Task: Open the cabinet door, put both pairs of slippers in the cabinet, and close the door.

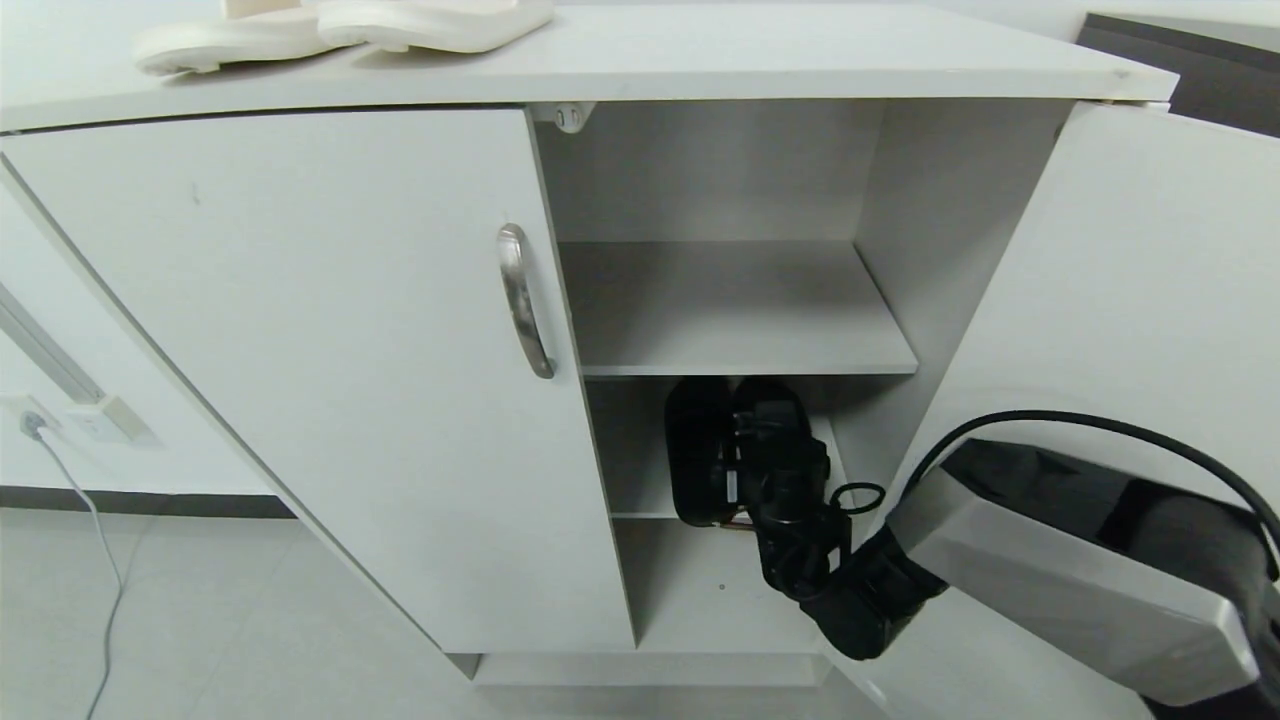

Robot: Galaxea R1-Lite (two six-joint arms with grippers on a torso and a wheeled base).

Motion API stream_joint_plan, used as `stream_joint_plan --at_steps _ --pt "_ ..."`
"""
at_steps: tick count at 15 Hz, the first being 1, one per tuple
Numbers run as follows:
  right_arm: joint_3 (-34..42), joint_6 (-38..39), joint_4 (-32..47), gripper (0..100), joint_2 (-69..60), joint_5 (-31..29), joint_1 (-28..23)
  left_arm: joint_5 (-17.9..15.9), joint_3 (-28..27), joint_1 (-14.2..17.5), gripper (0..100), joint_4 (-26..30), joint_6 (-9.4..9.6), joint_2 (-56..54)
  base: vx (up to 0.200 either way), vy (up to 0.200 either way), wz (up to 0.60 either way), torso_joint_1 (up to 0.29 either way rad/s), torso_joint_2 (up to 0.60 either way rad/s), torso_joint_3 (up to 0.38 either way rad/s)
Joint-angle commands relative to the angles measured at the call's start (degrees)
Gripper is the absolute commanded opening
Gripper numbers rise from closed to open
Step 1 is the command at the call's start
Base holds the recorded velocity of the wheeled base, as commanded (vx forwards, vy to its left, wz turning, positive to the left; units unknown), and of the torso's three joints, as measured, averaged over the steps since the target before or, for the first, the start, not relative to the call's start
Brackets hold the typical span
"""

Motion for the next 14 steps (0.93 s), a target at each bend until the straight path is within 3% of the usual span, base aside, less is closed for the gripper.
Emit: stream_joint_plan --at_steps 1,4,8,14 --pt "12.5 0.1 -3.3 100 -10.0 0.0 4.1 0.0 0.0 0.0 0 0.0 0.02 0.1 0.0 0.0 0.0 0.0 0.0 0.0" --pt "19.1 1.8 -3.5 100 -15.1 0.1 7.8 0.0 0.0 0.0 0 0.0 0.11 0.1 0.0 0.0 0.0 0.0 0.0 0.0" --pt "21.6 3.0 -3.5 100 -16.0 0.1 9.2 0.0 0.0 0.0 0 0.0 0.02 0.1 0.0 0.0 0.0 0.0 0.0 0.0" --pt "23.9 3.8 -3.6 100 -16.5 0.1 9.9 0.0 -0.1 0.0 0 0.0 0.02 0.1 -0.2 0.0 0.0 0.001 0.0 0.002"
